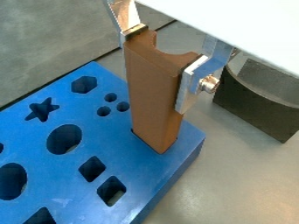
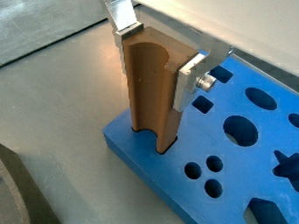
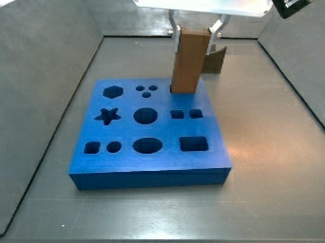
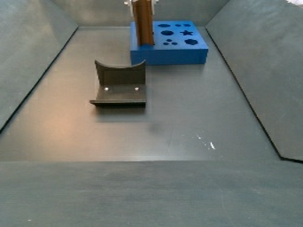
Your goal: Insert the arch object.
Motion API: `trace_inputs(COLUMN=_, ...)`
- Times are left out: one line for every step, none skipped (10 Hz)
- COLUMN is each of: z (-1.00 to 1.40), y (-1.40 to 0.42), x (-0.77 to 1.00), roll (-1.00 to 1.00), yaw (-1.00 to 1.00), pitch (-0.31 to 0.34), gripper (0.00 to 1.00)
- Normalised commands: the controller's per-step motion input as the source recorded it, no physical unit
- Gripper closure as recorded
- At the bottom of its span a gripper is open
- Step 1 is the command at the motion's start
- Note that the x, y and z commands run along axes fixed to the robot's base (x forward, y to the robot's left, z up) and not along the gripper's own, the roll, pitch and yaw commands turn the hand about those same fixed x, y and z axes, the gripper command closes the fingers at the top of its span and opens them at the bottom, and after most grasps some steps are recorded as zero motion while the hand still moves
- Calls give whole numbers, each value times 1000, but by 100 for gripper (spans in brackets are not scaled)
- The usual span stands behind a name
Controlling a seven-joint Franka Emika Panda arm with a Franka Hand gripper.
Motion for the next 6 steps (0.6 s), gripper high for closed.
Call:
trace_inputs(z=-329, y=0, x=0, roll=-30, yaw=186, pitch=-119, gripper=100)
trace_inputs(z=-346, y=0, x=0, roll=-31, yaw=203, pitch=-131, gripper=100)
trace_inputs(z=-340, y=0, x=-6, roll=-27, yaw=200, pitch=-131, gripper=100)
trace_inputs(z=-326, y=0, x=-6, roll=-30, yaw=191, pitch=-129, gripper=100)
trace_inputs(z=-374, y=0, x=0, roll=0, yaw=37, pitch=-67, gripper=100)
trace_inputs(z=-354, y=0, x=91, roll=0, yaw=-54, pitch=-24, gripper=100)
